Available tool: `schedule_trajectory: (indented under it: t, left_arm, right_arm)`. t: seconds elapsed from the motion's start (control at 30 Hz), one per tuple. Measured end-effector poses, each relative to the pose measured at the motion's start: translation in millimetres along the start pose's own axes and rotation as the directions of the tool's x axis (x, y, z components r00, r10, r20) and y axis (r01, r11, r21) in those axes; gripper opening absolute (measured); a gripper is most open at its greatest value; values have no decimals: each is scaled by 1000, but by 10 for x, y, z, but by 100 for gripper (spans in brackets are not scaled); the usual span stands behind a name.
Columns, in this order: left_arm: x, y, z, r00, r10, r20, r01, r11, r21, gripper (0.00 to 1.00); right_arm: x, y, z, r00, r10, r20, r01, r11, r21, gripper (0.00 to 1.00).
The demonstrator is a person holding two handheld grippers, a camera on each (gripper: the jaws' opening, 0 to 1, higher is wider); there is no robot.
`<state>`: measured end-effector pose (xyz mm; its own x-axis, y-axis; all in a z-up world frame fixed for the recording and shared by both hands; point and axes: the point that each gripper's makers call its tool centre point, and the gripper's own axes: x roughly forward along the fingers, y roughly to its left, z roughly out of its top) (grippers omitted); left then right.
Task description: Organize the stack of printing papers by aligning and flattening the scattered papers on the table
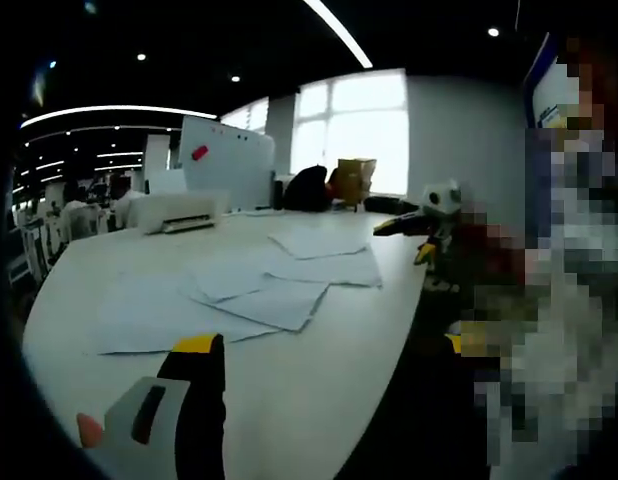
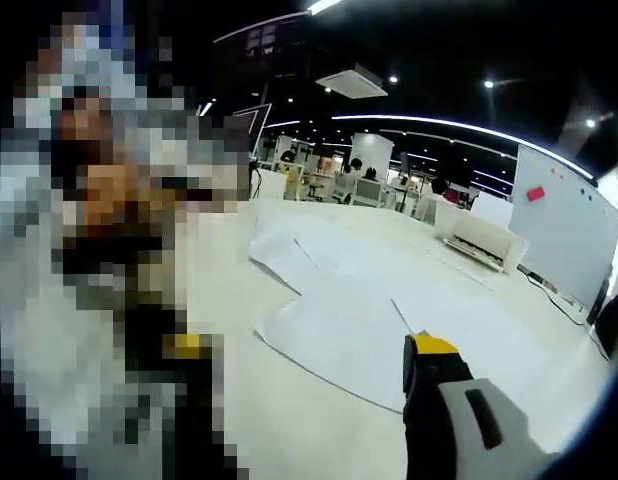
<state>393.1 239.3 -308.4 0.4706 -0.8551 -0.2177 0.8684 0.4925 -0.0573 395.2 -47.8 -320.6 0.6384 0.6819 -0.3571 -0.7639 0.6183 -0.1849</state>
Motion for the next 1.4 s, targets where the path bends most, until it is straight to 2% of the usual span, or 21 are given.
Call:
schedule_trajectory:
  t: [0.47,0.73,1.03,1.23,1.4]
  left_arm:
    - [8,-22,19,1000,-4,13,4,1000,-12,91]
    - [-17,-35,169,995,-22,102,29,997,-66,92]
    - [-2,-16,194,992,-16,121,26,996,-81,92]
    - [21,16,232,990,-13,140,25,996,-84,92]
    - [39,25,231,989,-15,146,29,995,-91,92]
  right_arm:
    - [-16,-19,-13,1000,-5,1,5,1000,2,71]
    - [-15,-46,19,1000,-15,-4,15,1000,-2,71]
    - [33,-261,64,997,-75,-17,75,997,-1,70]
    - [-19,-481,82,991,-130,-29,130,992,-3,70]
    - [-95,-671,-9,981,-180,-69,179,983,-30,70]
